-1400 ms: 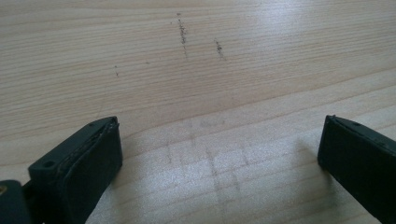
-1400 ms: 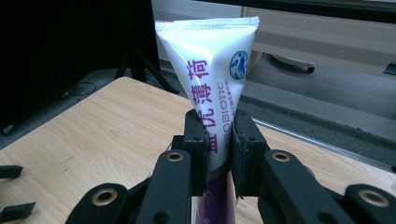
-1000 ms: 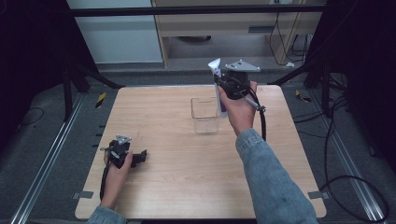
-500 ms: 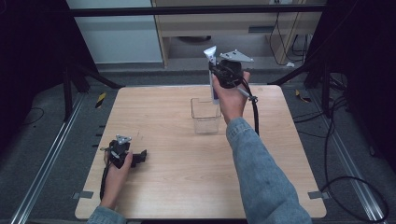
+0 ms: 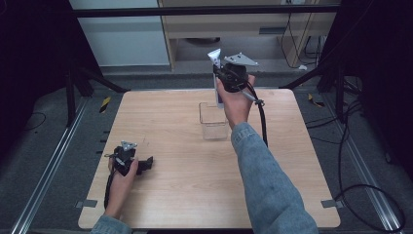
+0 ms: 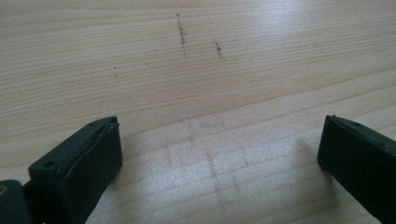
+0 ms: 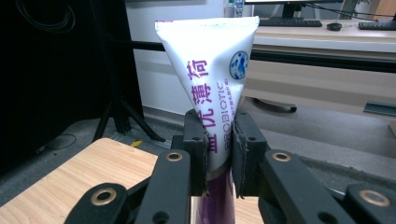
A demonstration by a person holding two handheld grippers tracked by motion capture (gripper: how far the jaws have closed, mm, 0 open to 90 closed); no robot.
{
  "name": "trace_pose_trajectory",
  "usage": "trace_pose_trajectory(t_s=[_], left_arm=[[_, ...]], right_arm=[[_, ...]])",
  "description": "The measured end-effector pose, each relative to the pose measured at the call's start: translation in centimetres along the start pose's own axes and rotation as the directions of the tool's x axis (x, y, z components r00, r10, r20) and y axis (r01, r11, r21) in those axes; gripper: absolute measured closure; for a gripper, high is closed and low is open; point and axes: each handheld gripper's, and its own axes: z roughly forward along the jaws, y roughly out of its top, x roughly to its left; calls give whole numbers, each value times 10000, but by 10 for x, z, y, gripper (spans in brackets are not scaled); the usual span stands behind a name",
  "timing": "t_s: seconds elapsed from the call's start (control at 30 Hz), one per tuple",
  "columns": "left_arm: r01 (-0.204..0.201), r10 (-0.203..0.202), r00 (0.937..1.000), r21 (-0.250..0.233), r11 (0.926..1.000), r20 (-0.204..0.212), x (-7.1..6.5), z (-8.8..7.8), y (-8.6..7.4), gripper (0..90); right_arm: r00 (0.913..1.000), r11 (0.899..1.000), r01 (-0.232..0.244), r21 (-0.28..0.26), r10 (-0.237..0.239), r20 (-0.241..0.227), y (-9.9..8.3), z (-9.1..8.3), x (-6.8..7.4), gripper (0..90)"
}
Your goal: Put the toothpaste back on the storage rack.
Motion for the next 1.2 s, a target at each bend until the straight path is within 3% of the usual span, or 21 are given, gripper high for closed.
trace_pose_trajectory(t_s=[0.37, 0.9, 1.2], left_arm=[[-44, 44, 10000, -5, 10000, 18, 0, 0, 0, 0], [-66, 66, 10000, 8, 10000, 29, 0, 1, 1, 0], [-72, 72, 10000, 12, 10000, 29, 0, 0, 1, 0]], right_arm=[[9999, 10000, -80, -25, 80, -106, -12, 6, 6, 779], [9996, 9979, -196, 614, 208, -185, -50, 15, 2, 778], [9997, 9969, -221, 755, 230, -110, -61, 20, 0, 776]])
